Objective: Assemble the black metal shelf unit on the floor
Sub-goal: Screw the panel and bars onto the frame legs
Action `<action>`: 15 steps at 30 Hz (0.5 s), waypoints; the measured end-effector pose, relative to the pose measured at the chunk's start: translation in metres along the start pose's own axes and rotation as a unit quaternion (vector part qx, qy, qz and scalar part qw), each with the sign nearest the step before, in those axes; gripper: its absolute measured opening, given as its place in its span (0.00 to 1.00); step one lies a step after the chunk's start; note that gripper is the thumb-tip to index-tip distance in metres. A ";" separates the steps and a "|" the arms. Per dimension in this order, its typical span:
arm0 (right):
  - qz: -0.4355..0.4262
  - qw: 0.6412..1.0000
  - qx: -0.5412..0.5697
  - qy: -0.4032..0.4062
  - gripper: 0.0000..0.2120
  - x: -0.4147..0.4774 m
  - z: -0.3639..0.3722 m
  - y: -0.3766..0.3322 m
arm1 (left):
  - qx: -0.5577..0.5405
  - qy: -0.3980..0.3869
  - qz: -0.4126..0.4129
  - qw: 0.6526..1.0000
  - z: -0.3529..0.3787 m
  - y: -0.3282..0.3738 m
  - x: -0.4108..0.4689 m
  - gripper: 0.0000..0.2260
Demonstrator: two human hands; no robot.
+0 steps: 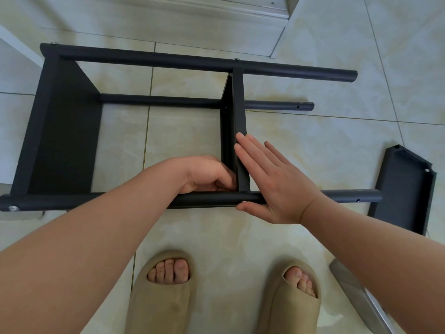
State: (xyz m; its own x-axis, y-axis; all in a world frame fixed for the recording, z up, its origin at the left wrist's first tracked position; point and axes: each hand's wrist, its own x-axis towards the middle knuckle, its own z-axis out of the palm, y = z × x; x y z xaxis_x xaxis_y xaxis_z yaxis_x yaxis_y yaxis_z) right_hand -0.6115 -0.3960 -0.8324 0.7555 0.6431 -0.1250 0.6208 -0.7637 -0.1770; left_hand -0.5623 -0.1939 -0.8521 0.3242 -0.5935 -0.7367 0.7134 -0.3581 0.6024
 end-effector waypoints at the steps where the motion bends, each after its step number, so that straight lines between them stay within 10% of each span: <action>1: 0.001 1.000 -0.001 -0.002 0.47 0.000 0.000 0.000 | -0.008 -0.001 -0.004 1.000 0.001 0.000 0.000 0.09; 15: 0.002 1.000 0.000 -0.005 0.47 0.000 0.000 0.000 | 0.001 0.009 -0.007 1.000 0.001 -0.001 0.002 0.07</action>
State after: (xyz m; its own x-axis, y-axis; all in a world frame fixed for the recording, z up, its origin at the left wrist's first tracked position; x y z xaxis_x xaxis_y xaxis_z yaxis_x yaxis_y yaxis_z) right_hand -0.6113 -0.3958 -0.8319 0.7558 0.6408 -0.1345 0.6178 -0.7660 -0.1775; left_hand -0.5631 -0.1954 -0.8545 0.3254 -0.5763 -0.7497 0.7165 -0.3670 0.5932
